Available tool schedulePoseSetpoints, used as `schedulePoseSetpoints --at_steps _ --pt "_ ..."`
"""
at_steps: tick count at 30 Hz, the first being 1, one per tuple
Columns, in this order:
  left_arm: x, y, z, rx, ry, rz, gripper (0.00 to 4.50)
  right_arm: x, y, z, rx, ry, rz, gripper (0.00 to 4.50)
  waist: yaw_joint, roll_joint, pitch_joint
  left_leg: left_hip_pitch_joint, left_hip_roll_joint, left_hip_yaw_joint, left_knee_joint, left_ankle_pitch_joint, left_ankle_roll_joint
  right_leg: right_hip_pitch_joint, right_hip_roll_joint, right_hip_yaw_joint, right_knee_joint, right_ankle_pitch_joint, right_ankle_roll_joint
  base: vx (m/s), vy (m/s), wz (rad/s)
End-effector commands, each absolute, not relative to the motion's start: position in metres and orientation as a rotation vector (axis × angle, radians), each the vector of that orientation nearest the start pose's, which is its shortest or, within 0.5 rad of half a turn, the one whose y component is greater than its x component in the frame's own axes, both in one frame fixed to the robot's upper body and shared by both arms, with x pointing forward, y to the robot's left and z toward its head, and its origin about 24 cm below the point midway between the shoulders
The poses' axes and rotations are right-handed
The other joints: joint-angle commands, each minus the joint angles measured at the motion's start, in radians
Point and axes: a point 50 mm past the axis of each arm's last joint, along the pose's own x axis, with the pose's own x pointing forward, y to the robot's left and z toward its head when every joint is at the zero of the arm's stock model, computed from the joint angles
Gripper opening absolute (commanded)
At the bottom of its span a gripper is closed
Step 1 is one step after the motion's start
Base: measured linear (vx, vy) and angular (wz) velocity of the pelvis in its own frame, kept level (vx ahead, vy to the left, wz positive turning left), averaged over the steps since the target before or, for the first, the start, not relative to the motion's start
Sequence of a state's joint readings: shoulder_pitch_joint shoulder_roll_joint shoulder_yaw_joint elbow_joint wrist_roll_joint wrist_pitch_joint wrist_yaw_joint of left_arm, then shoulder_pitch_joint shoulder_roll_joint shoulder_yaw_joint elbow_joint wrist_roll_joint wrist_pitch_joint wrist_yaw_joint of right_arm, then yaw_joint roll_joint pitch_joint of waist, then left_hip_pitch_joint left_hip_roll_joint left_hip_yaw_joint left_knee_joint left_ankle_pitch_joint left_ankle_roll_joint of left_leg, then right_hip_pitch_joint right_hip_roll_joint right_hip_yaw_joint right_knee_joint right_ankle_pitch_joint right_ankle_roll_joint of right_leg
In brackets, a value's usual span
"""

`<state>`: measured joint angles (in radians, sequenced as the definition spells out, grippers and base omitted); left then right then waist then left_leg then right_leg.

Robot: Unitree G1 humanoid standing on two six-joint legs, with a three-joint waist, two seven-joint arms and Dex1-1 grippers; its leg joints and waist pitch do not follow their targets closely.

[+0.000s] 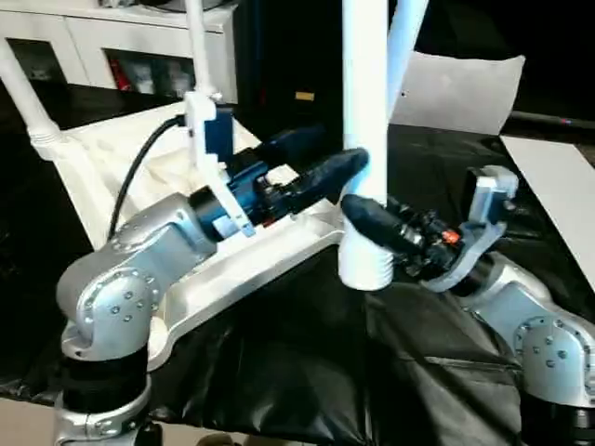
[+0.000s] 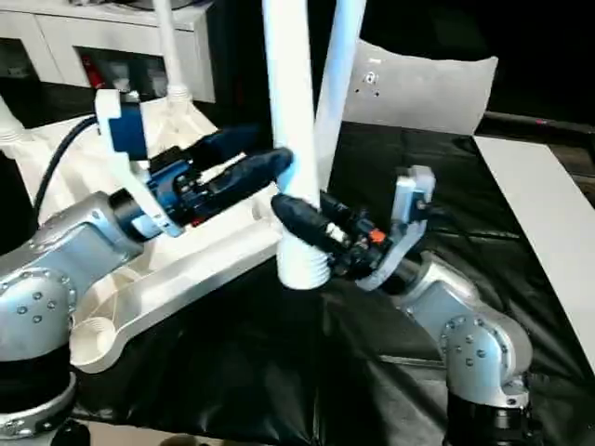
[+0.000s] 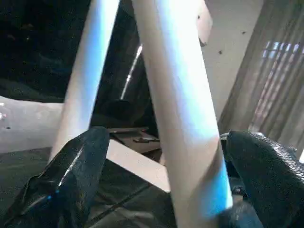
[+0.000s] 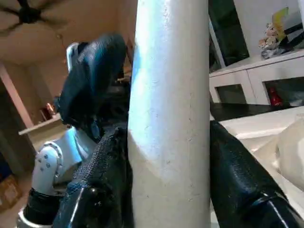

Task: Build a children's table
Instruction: Pick table leg

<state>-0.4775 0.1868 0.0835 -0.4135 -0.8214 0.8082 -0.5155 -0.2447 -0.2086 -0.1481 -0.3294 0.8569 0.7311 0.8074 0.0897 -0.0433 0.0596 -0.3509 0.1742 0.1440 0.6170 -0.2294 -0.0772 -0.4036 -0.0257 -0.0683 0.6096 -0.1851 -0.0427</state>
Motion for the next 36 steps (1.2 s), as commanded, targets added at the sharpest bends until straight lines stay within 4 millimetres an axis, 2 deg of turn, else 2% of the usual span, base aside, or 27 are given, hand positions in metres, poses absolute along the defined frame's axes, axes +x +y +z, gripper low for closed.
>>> schedulePoseSetpoints --at_steps 1,2,3,4,7,11,12,13,17,18,21,30,31,36 --pt "0.266 0.092 0.205 -0.372 -0.128 -1.097 4.50 0.253 -0.128 0.146 0.465 -0.086 1.127 1.91 0.002 0.004 -0.052 -0.011 0.042 -0.008 -0.076 -0.058 0.016 0.055 -0.103 0.056 -0.100 -0.414 -0.013 0.000 0.000 0.00" --pt "0.266 0.090 0.203 -0.378 -0.116 -1.097 4.50 0.257 -0.124 0.142 0.357 -0.108 1.072 1.91 0.001 0.004 -0.053 -0.011 0.041 -0.007 -0.076 -0.059 0.010 0.055 -0.104 0.056 -0.100 -0.418 -0.010 0.000 0.000 0.00" --pt "0.266 0.090 0.203 -0.377 -0.116 -1.096 4.50 0.258 -0.124 0.142 0.352 -0.109 1.070 1.91 0.000 0.003 -0.053 -0.012 0.041 -0.007 -0.076 -0.059 0.008 0.055 -0.104 0.056 -0.100 -0.419 -0.009 0.000 0.000 0.00" --pt "0.266 0.089 0.202 -0.367 -0.119 -1.081 4.20 0.260 -0.121 0.140 0.295 -0.117 1.040 1.91 -0.001 0.002 -0.052 -0.012 0.039 -0.007 -0.077 -0.060 0.008 0.056 -0.104 0.056 -0.101 -0.421 -0.008 0.000 0.000 0.00" --pt "0.273 0.088 0.194 -0.337 -0.119 -0.992 4.12 0.265 -0.111 0.135 0.211 -0.163 0.973 1.91 -0.004 0.001 -0.053 -0.012 0.041 -0.008 -0.077 -0.064 0.013 0.054 -0.102 0.057 -0.099 -0.406 -0.005 0.000 0.000 0.00" --pt "0.280 0.091 0.185 -0.307 -0.135 -0.891 3.74 0.264 -0.103 0.133 0.250 -0.177 0.980 1.91 -0.005 0.004 -0.056 -0.011 0.045 -0.010 -0.080 -0.064 0.024 0.057 -0.102 0.059 -0.095 -0.365 -0.013 0.000 0.000 0.00" --pt "0.280 0.091 0.185 -0.307 -0.137 -0.884 3.73 0.264 -0.102 0.132 0.255 -0.179 0.980 1.91 -0.005 0.003 -0.056 -0.011 0.046 -0.009 -0.079 -0.068 0.025 0.057 -0.102 0.059 -0.095 -0.359 -0.016 0.000 0.000 0.00" --pt "0.278 0.090 0.184 -0.318 -0.139 -0.899 3.66 0.264 -0.099 0.131 0.259 -0.184 0.985 1.91 -0.004 0.007 -0.059 -0.009 0.047 -0.010 -0.079 -0.066 0.022 0.057 -0.104 0.059 -0.091 -0.345 -0.024 0.000 0.000 0.00" --pt "0.276 0.089 0.186 -0.342 -0.162 -0.903 3.28 0.264 -0.096 0.128 0.237 -0.198 0.972 1.91 -0.004 0.006 -0.058 -0.010 0.049 -0.009 -0.079 -0.067 0.020 0.059 -0.106 0.061 -0.088 -0.307 -0.052 0.000 0.000 0.00" --pt "0.277 0.089 0.187 -0.353 -0.171 -0.894 3.28 0.264 -0.096 0.127 0.232 -0.202 0.964 1.91 -0.004 0.006 -0.057 -0.010 0.048 -0.008 -0.080 -0.072 0.019 0.059 -0.106 0.062 -0.089 -0.314 -0.051 0.000 0.000 0.00" --pt "0.277 0.088 0.186 -0.342 -0.177 -0.896 2.89 0.264 -0.096 0.125 0.236 -0.202 0.952 1.91 -0.005 0.007 -0.055 -0.009 0.048 -0.009 -0.081 -0.088 0.017 0.059 -0.105 0.062 -0.091 -0.338 -0.049 0.000 0.000 0.00" --pt "0.276 0.088 0.184 -0.359 -0.182 -0.894 2.17 0.265 -0.097 0.122 0.232 -0.209 0.937 1.91 -0.006 0.009 -0.058 -0.009 0.049 -0.009 -0.080 -0.071 0.020 0.062 -0.104 0.063 -0.083 -0.282 -0.064 0.000 0.000 0.00" --pt "0.276 0.087 0.184 -0.360 -0.182 -0.894 2.09 0.265 -0.097 0.122 0.232 -0.210 0.937 1.91 -0.006 0.007 -0.058 -0.009 0.049 -0.008 -0.079 -0.072 0.021 0.061 -0.104 0.063 -0.084 -0.284 -0.064 0.000 0.000 0.00" --pt "0.275 0.087 0.185 -0.397 -0.190 -0.899 1.95 0.264 -0.096 0.122 0.232 -0.213 0.942 1.91 -0.006 0.007 -0.058 -0.009 0.049 -0.009 -0.079 -0.070 0.021 0.062 -0.103 0.063 -0.083 -0.279 -0.066 0.000 0.000 0.00"
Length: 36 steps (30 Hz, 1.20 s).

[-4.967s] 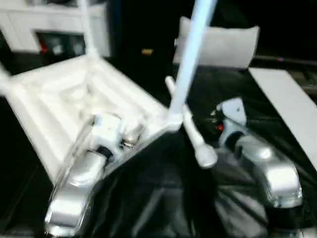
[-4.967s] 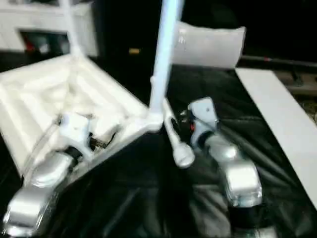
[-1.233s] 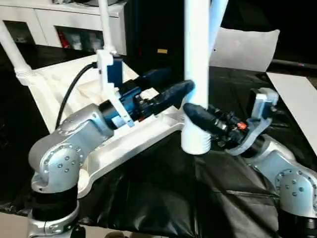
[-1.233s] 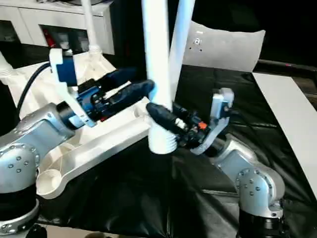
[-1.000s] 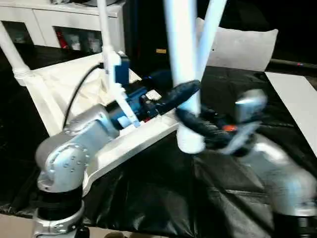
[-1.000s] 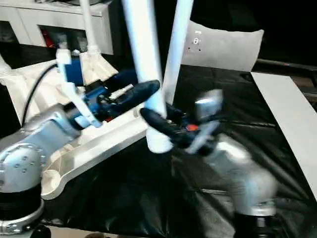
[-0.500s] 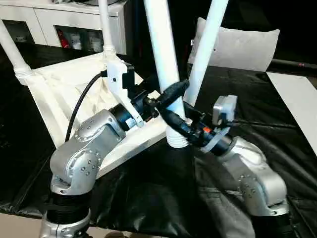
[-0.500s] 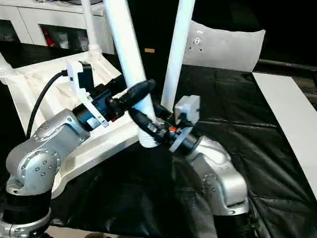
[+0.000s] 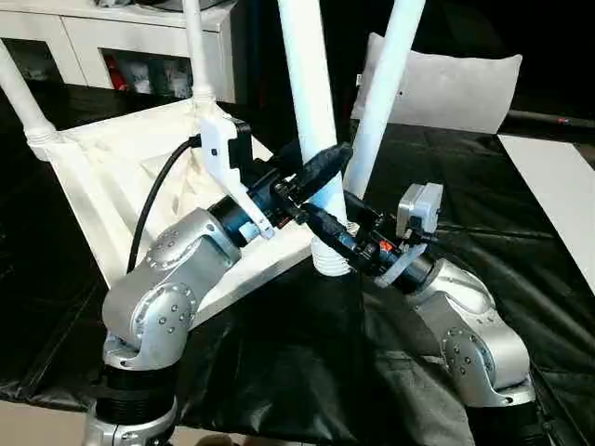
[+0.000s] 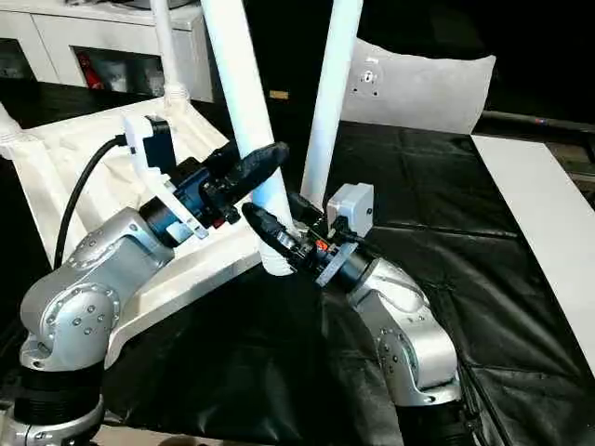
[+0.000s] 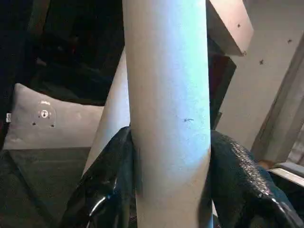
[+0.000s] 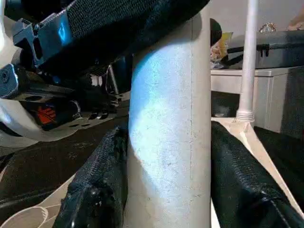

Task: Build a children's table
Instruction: Pick table leg

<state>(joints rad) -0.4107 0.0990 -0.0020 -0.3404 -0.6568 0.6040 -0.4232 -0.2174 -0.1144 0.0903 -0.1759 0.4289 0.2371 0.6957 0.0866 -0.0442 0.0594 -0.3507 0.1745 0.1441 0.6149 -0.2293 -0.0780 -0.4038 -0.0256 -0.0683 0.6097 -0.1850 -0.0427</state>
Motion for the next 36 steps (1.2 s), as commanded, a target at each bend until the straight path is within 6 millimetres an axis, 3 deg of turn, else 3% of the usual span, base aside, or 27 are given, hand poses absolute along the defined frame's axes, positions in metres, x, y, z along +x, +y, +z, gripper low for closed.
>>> schedulePoseSetpoints --at_steps 1,9,21,23,27,30,32,36 --pt "0.275 0.087 0.185 -0.399 -0.191 -0.905 1.95 0.264 -0.096 0.122 0.232 -0.213 0.941 1.91 -0.003 0.008 -0.058 -0.010 0.049 -0.009 -0.076 -0.067 0.023 0.063 -0.104 0.063 -0.082 -0.273 -0.068 0.000 0.000 0.00" --pt "0.275 0.086 0.184 -0.415 -0.179 -0.910 1.91 0.262 -0.093 0.119 0.237 -0.209 0.940 1.91 -0.003 0.009 -0.059 -0.010 0.049 -0.009 -0.076 -0.067 0.023 0.064 -0.103 0.063 -0.081 -0.265 -0.071 0.000 0.000 0.00" --pt "0.293 0.104 0.177 -0.383 -0.115 -0.692 1.88 0.267 -0.093 0.114 0.200 -0.170 0.893 1.91 -0.003 0.007 -0.060 -0.009 0.047 -0.009 -0.074 -0.055 0.021 0.064 -0.102 0.062 -0.080 -0.264 -0.060 0.000 0.000 0.00" --pt "0.293 0.104 0.177 -0.375 -0.115 -0.693 1.88 0.267 -0.093 0.113 0.209 -0.161 0.889 2.47 -0.003 0.011 -0.061 -0.009 0.048 -0.009 -0.074 -0.051 0.022 0.065 -0.102 0.063 -0.077 -0.240 -0.068 0.000 0.000 0.00" --pt "0.293 0.108 0.177 -0.343 -0.120 -0.689 1.88 0.268 -0.094 0.113 0.229 -0.152 0.883 2.95 -0.008 0.008 -0.058 -0.010 0.044 -0.008 -0.074 -0.069 0.024 0.066 -0.100 0.061 -0.083 -0.267 -0.058 0.000 0.000 0.00" --pt "0.295 0.111 0.177 -0.338 -0.125 -0.665 1.87 0.269 -0.096 0.113 0.246 -0.132 0.893 3.14 -0.006 0.010 -0.060 -0.008 0.045 -0.009 -0.074 -0.067 0.023 0.064 -0.101 0.062 -0.084 -0.291 -0.051 0.000 0.000 0.00" --pt "0.296 0.114 0.177 -0.317 -0.123 -0.650 1.87 0.269 -0.099 0.113 0.263 -0.111 0.899 3.26 -0.003 0.012 -0.061 -0.004 0.049 -0.010 -0.073 -0.055 0.027 0.061 -0.099 0.062 -0.079 -0.249 -0.062 0.000 0.000 0.00" --pt "0.294 0.115 0.179 -0.317 -0.122 -0.716 1.87 0.274 -0.119 0.122 0.254 -0.041 0.941 3.62 0.001 0.006 -0.062 -0.005 0.046 -0.009 -0.072 -0.039 0.030 0.068 -0.098 0.062 -0.072 -0.218 -0.071 0.000 0.000 0.00"
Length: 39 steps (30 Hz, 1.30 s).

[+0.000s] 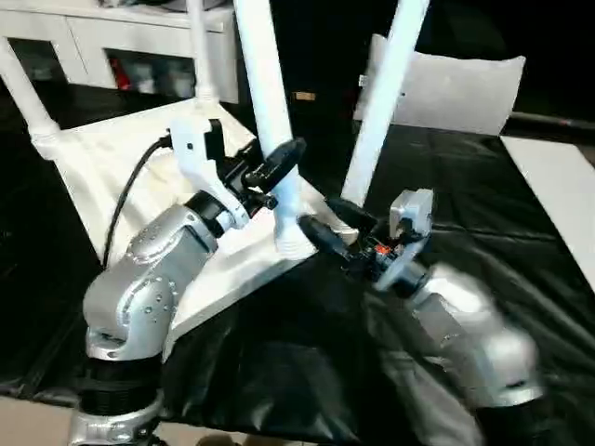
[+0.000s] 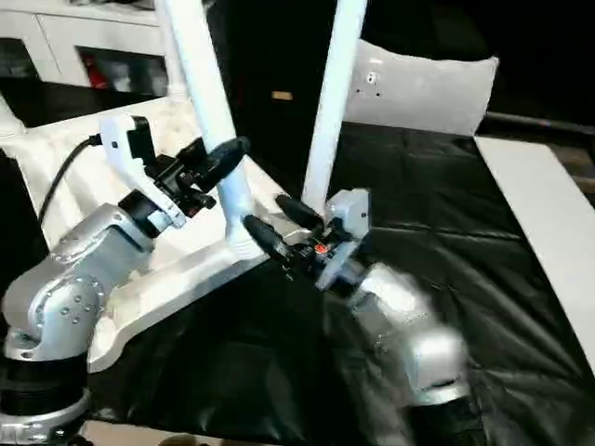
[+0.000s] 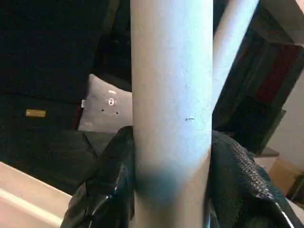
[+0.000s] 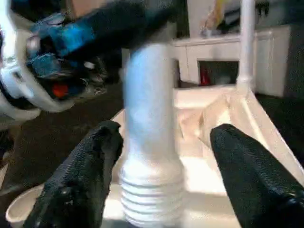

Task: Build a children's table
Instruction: Pick table leg

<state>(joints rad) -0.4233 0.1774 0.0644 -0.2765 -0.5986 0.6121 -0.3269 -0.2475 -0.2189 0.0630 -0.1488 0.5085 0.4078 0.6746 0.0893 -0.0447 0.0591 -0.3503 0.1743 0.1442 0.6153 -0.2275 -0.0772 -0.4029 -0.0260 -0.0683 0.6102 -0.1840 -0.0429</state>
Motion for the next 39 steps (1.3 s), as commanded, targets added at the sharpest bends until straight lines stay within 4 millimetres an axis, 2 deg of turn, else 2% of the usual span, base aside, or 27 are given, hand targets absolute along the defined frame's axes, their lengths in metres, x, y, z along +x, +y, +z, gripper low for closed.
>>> schedulePoseSetpoints --at_steps 1,3,5,6,10,13,14,15,18,24,30,32,34,39 --pt "0.292 0.114 0.180 -0.282 -0.115 -0.756 1.87 0.277 -0.124 0.126 0.265 -0.010 0.970 3.62 -0.001 0.007 -0.061 -0.007 0.043 -0.007 -0.070 -0.038 0.030 0.067 -0.099 0.062 -0.075 -0.221 -0.074 0.000 0.000 0.00" --pt "0.290 0.112 0.180 -0.271 -0.105 -0.817 1.87 0.280 -0.128 0.131 0.232 0.018 1.005 3.94 -0.001 0.006 -0.061 -0.008 0.041 -0.007 -0.069 -0.038 0.035 0.067 -0.098 0.062 -0.077 -0.247 -0.067 0.000 0.000 0.00" --pt "0.290 0.111 0.183 -0.240 -0.111 -0.851 1.87 0.283 -0.130 0.134 0.233 0.060 1.050 3.99 -0.002 0.006 -0.061 -0.008 0.040 -0.007 -0.069 -0.032 0.037 0.068 -0.097 0.059 -0.079 -0.275 -0.066 0.000 0.000 0.00" --pt "0.290 0.110 0.184 -0.246 -0.106 -0.863 1.87 0.284 -0.131 0.135 0.208 0.071 1.067 4.27 0.001 0.007 -0.063 -0.006 0.041 -0.007 -0.068 -0.028 0.039 0.067 -0.098 0.060 -0.079 -0.273 -0.066 0.000 0.000 0.00" --pt "0.289 0.105 0.188 -0.230 -0.099 -0.936 1.87 0.284 -0.131 0.136 0.161 0.145 1.161 4.45 0.002 0.000 -0.064 -0.008 0.043 -0.005 -0.065 -0.011 0.042 0.068 -0.099 0.059 -0.075 -0.247 -0.084 0.000 0.000 0.00" --pt "0.285 0.097 0.189 -0.203 -0.105 -1.013 1.87 0.286 -0.130 0.137 0.137 0.173 1.212 4.50 0.004 0.000 -0.066 -0.008 0.044 -0.005 -0.063 -0.004 0.047 0.068 -0.101 0.058 -0.074 -0.248 -0.095 0.000 0.000 0.00" --pt "0.283 0.095 0.189 -0.202 -0.101 -1.044 1.87 0.287 -0.130 0.135 0.118 0.184 1.216 4.50 0.003 -0.004 -0.065 -0.008 0.045 -0.004 -0.064 0.000 0.047 0.067 -0.102 0.059 -0.074 -0.248 -0.098 0.000 0.000 0.00" --pt "0.280 0.092 0.189 -0.195 -0.095 -1.082 1.87 0.288 -0.129 0.135 0.117 0.192 1.224 4.50 0.004 -0.002 -0.065 -0.009 0.045 -0.005 -0.064 -0.002 0.045 0.067 -0.102 0.059 -0.072 -0.249 -0.101 0.000 0.000 0.00" --pt "0.274 0.088 0.189 -0.181 -0.086 -1.140 1.87 0.286 -0.127 0.136 0.118 0.200 1.253 4.50 0.005 -0.006 -0.066 -0.008 0.047 -0.004 -0.064 0.009 0.045 0.067 -0.103 0.059 -0.070 -0.240 -0.105 0.000 0.000 0.00" --pt "0.269 0.083 0.189 -0.147 -0.093 -1.225 1.87 0.283 -0.122 0.137 0.153 0.230 1.329 4.50 0.003 -0.008 -0.065 -0.009 0.044 -0.003 -0.065 0.001 0.043 0.068 -0.102 0.059 -0.074 -0.278 -0.087 0.000 0.000 0.00" --pt "0.265 0.079 0.188 -0.138 -0.098 -1.267 1.87 0.282 -0.121 0.135 0.179 0.251 1.364 4.50 0.004 -0.009 -0.066 -0.009 0.046 -0.003 -0.064 0.016 0.044 0.068 -0.102 0.059 -0.071 -0.252 -0.093 0.000 0.000 0.00" --pt "0.265 0.078 0.189 -0.137 -0.102 -1.267 1.87 0.281 -0.121 0.134 0.194 0.259 1.376 4.12 0.003 -0.011 -0.066 -0.010 0.045 -0.003 -0.063 0.011 0.041 0.069 -0.101 0.059 -0.071 -0.256 -0.092 0.000 0.000 0.00" --pt "0.266 0.078 0.189 -0.139 -0.104 -1.265 1.87 0.280 -0.121 0.134 0.196 0.265 1.383 4.09 0.003 -0.013 -0.066 -0.010 0.044 -0.002 -0.063 0.011 0.042 0.070 -0.102 0.059 -0.072 -0.261 -0.089 0.000 0.000 0.00" --pt "0.264 0.076 0.190 -0.153 -0.121 -1.280 1.87 0.278 -0.121 0.130 0.225 0.295 1.401 3.57 0.004 -0.012 -0.067 -0.010 0.044 -0.002 -0.062 0.016 0.041 0.068 -0.100 0.059 -0.073 -0.269 -0.081 0.000 0.000 0.00"
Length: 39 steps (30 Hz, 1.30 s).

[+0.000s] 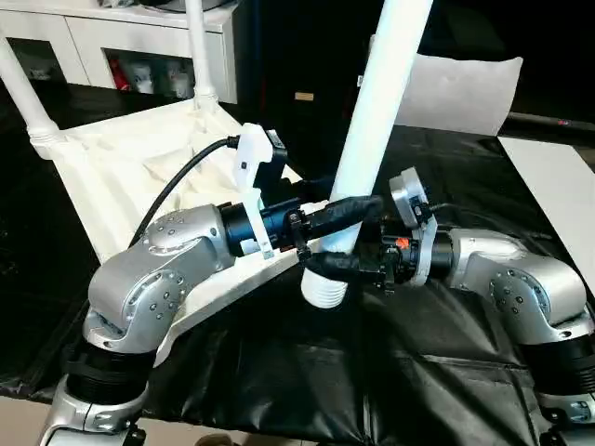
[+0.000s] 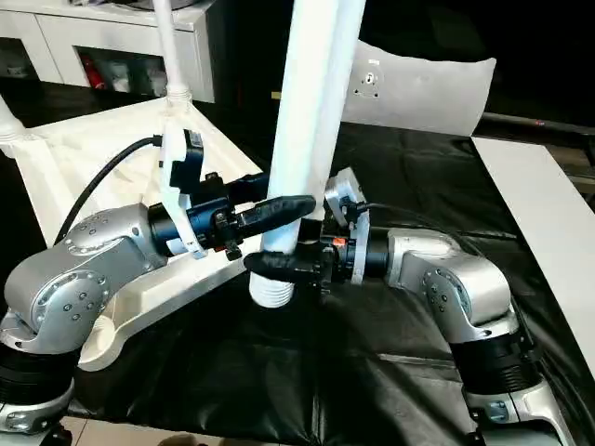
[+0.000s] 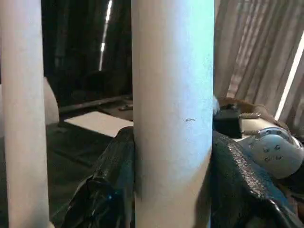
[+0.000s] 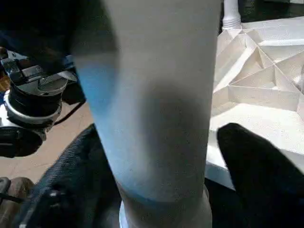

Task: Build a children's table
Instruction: Pick table leg

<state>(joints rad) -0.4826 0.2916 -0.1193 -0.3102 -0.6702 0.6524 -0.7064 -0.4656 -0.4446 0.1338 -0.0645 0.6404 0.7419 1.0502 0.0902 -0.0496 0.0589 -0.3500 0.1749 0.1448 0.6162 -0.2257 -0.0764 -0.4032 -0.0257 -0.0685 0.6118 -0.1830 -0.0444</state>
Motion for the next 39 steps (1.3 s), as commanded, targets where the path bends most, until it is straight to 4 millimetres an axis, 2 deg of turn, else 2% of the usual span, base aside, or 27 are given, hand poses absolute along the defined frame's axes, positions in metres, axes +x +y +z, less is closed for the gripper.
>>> schedulePoseSetpoints --at_steps 1,8,11,16,27,30,31,32,34,35,37,39 --pt "0.264 0.076 0.190 -0.153 -0.121 -1.280 1.87 0.278 -0.121 0.130 0.225 0.295 1.401 3.57 0.003 -0.007 -0.067 -0.011 0.044 -0.003 -0.063 0.017 0.040 0.069 -0.101 0.058 -0.074 -0.263 -0.082 0.000 0.000 0.00" --pt "0.263 0.075 0.190 -0.151 -0.116 -1.297 1.87 0.277 -0.122 0.127 0.240 0.311 1.398 2.91 0.003 -0.007 -0.066 -0.010 0.043 -0.003 -0.063 0.014 0.039 0.069 -0.101 0.058 -0.075 -0.271 -0.080 0.000 0.000 0.00" --pt "0.263 0.075 0.189 -0.145 -0.112 -1.301 1.87 0.277 -0.122 0.129 0.253 0.302 1.403 2.57 0.003 -0.007 -0.068 -0.011 0.044 -0.004 -0.063 0.023 0.042 0.070 -0.101 0.058 -0.072 -0.248 -0.086 0.000 0.000 0.00" --pt "0.263 0.075 0.189 -0.151 -0.116 -1.300 1.87 0.276 -0.122 0.129 0.259 0.306 1.412 2.22 0.004 -0.007 -0.067 -0.010 0.043 -0.003 -0.062 0.017 0.040 0.070 -0.101 0.058 -0.074 -0.268 -0.082 0.000 0.000 0.00" --pt "0.267 0.075 0.189 -0.149 -0.110 -1.252 1.86 0.273 -0.120 0.124 0.270 0.318 1.425 2.00 0.005 -0.005 -0.068 -0.011 0.043 -0.004 -0.061 0.021 0.041 0.070 -0.100 0.058 -0.072 -0.250 -0.087 0.000 0.000 0.00" --pt "0.262 0.074 0.192 -0.212 -0.127 -1.287 1.86 0.275 -0.120 0.123 0.265 0.310 1.411 1.99 0.005 -0.005 -0.069 -0.012 0.043 -0.003 -0.061 0.022 0.039 0.072 -0.101 0.058 -0.071 -0.241 -0.092 0.000 0.000 0.00" --pt "0.261 0.074 0.192 -0.214 -0.129 -1.290 2.42 0.275 -0.120 0.123 0.265 0.310 1.411 1.98 0.005 -0.005 -0.069 -0.012 0.043 -0.003 -0.061 0.022 0.039 0.072 -0.101 0.058 -0.071 -0.241 -0.092 0.000 0.000 0.00" --pt "0.258 0.073 0.194 -0.243 -0.135 -1.319 2.56 0.275 -0.120 0.123 0.266 0.309 1.410 1.98 0.005 -0.005 -0.069 -0.012 0.042 -0.003 -0.060 0.023 0.038 0.072 -0.101 0.058 -0.071 -0.238 -0.095 0.000 0.000 0.00" --pt "0.253 0.071 0.196 -0.268 -0.144 -1.366 2.62 0.275 -0.119 0.122 0.265 0.308 1.409 1.98 0.006 -0.005 -0.069 -0.012 0.043 -0.003 -0.061 0.018 0.039 0.072 -0.102 0.058 -0.071 -0.242 -0.100 0.000 0.000 0.00" --pt "0.250 0.069 0.196 -0.271 -0.143 -1.393 2.77 0.275 -0.119 0.121 0.265 0.309 1.409 1.96 0.006 -0.001 -0.069 -0.010 0.044 -0.004 -0.061 0.017 0.038 0.070 -0.101 0.057 -0.071 -0.243 -0.101 0.000 0.000 0.00" --pt "0.249 0.068 0.195 -0.270 -0.141 -1.402 3.01 0.275 -0.118 0.121 0.265 0.310 1.409 1.94 0.005 -0.002 -0.068 -0.011 0.045 -0.004 -0.061 0.016 0.040 0.070 -0.100 0.057 -0.072 -0.241 -0.099 0.000 0.000 0.00" --pt "0.249 0.067 0.194 -0.274 -0.137 -1.412 3.05 0.275 -0.118 0.120 0.264 0.311 1.409 1.94 0.005 -0.001 -0.068 -0.010 0.045 -0.004 -0.062 0.011 0.038 0.071 -0.101 0.058 -0.072 -0.245 -0.099 0.000 0.000 0.00"
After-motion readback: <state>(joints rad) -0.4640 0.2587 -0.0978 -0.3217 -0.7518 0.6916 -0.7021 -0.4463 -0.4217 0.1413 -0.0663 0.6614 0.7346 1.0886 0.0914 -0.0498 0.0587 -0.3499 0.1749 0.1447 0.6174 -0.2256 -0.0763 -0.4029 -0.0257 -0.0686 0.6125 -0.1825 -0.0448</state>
